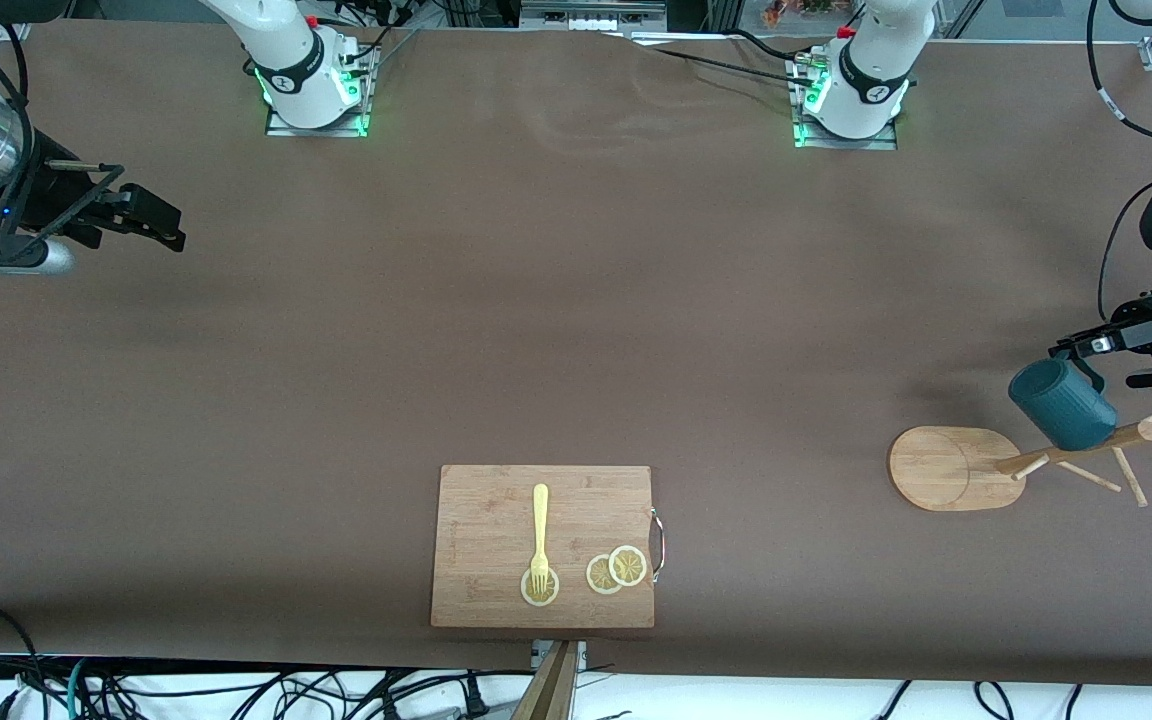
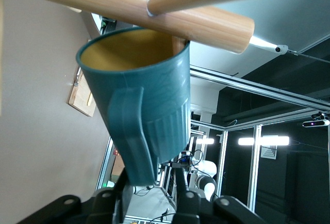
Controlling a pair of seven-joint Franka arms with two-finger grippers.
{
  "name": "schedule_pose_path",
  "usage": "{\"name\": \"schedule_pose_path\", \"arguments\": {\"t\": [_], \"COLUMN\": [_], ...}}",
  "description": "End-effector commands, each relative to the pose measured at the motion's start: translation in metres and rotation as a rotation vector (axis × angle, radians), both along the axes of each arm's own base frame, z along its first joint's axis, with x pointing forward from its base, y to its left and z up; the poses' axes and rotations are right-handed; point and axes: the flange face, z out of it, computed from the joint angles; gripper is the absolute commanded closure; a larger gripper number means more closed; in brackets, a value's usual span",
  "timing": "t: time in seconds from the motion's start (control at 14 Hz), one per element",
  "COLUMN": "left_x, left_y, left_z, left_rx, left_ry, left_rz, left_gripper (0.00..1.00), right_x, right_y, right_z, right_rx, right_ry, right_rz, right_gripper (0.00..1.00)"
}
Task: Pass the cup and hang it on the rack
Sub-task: 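Lower the mug onto a rack peg with the left gripper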
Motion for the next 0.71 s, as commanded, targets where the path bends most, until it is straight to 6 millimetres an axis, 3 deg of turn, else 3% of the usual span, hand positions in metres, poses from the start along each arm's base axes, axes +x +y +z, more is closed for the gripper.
{"name": "schedule_pose_path", "arguments": {"t": [0.0,0.14,0.43,0.64], "left_x": [0.005,0.005,0.005,-0.009], "left_y": [0.003,0.003,0.004,0.007], "left_z": [0.002,0.005,0.013,0.016], "left_rx": [-0.022,-0.021,0.007,0.024], "left_ry": [-0.038,-0.063,-0.101,-0.094], "left_rz": [0.007,0.002,-0.043,-0.117], "left_gripper": [0.55,0.00,0.00,0.00], "right_x": [-0.003,-0.003,-0.003,-0.003], "right_y": [-0.002,-0.002,-0.002,-0.002], "right_z": [0.004,0.004,0.004,0.004], "right_rx": [0.006,0.006,0.006,0.006], "right_ry": [0.001,0.001,0.001,0.001], "right_rz": [0.006,0.006,0.006,0.006], "right_gripper": [0.00,0.00,0.00,0.00]}}
